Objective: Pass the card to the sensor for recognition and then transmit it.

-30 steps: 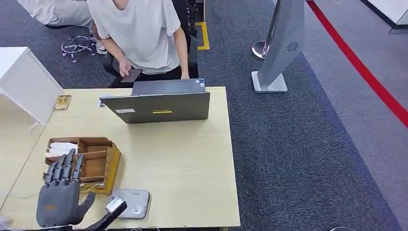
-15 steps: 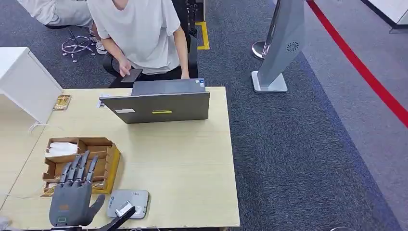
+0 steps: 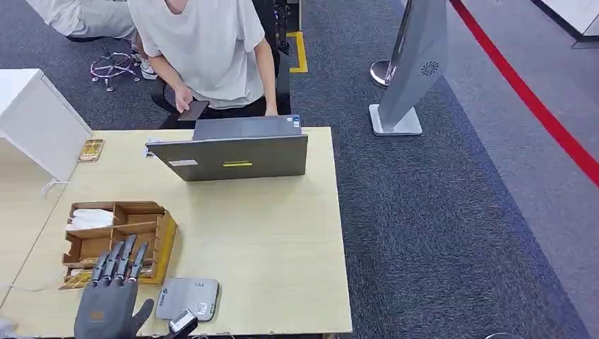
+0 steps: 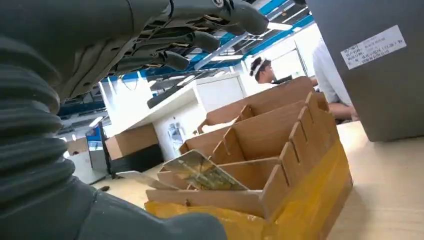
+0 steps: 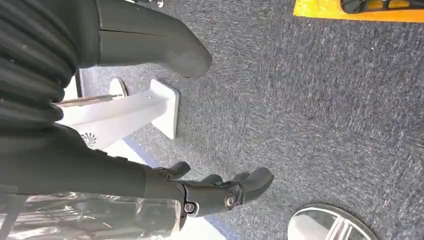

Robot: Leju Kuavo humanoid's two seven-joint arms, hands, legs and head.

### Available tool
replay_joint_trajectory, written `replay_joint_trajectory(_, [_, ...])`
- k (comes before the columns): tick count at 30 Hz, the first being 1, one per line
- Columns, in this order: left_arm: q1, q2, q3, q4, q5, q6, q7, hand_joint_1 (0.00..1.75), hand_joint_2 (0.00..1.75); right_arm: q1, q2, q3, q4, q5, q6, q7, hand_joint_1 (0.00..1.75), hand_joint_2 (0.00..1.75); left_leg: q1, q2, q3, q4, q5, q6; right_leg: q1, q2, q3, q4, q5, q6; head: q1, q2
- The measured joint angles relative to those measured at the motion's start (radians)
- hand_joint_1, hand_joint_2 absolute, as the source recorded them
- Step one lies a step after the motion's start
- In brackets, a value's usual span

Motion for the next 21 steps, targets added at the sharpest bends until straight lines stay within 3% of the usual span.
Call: replay_joint_trajectory(21, [0.026,0.049,0.010,0.002,0.000,0.005,0.009,0.00,1.75,0.006,0.000,-0.024,-0.021,0.010,0.029,0.000,0.00,1.75,0.000,0.000,0.000,0.000,0.000,0.000,0.000,0.000,0.000,0.000,0.000,0.000,0.000,0.000])
